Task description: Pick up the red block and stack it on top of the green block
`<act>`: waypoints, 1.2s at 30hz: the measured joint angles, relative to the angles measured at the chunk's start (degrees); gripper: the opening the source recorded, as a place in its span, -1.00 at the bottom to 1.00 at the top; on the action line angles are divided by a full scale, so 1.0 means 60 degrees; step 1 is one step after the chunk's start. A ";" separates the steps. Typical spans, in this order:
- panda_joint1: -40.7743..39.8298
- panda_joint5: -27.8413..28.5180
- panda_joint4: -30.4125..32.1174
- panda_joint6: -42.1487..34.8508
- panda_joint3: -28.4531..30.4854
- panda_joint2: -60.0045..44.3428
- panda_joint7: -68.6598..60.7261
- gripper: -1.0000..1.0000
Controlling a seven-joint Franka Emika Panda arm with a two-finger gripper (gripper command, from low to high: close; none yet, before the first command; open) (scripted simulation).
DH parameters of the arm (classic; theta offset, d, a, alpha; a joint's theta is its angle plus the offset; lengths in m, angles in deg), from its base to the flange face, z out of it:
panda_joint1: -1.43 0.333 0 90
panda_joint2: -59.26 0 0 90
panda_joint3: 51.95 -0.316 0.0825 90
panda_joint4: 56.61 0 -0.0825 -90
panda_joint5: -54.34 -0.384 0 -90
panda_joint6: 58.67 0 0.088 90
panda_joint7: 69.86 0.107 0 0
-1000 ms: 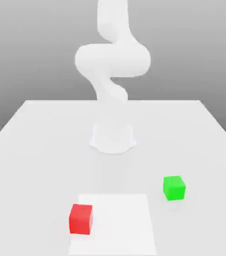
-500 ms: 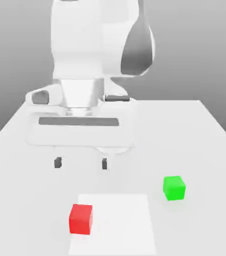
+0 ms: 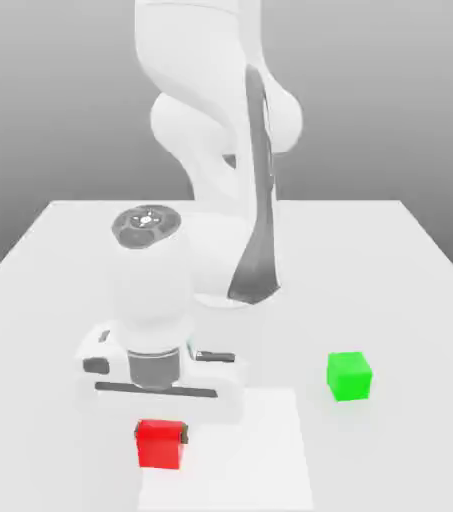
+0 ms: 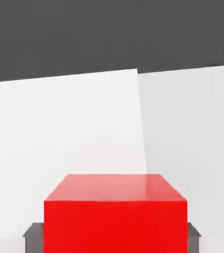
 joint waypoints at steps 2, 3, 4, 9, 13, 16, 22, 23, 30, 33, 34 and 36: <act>-0.0014 0.0005 -0.0001 0.0008 -0.0010 -0.0008 0.0002 -1.00; 0.0018 0.0084 0.0035 -0.0185 0.0041 0.0221 0.0060 -1.00; 0.0057 0.0182 0.0079 -0.0427 0.0102 0.0509 0.0132 -1.00; 0.0525 0.0503 0.0500 -0.1583 -0.0062 0.2093 0.0842 -1.00; 0.2370 0.0213 0.1333 -0.1881 -0.0933 0.3234 0.2361 -1.00; 0.3163 0.0011 0.1983 -0.2054 -0.1633 0.4071 0.3585 -1.00; 0.4179 -0.0146 0.2837 -0.1657 -0.3017 0.4550 0.5336 -1.00; 0.4148 -0.0003 0.2842 -0.1356 -0.3058 0.4251 0.5470 -1.00; 0.4035 0.1134 0.2801 0.0144 -0.2874 0.2674 0.6289 1.00; 0.4035 0.1134 0.2801 0.0144 -0.2874 0.2674 0.6289 1.00; 0.4078 0.1216 0.2798 0.0245 -0.2826 0.2563 0.6343 1.00; 0.4141 0.0916 0.2812 -0.0087 -0.2872 0.2919 0.6142 1.00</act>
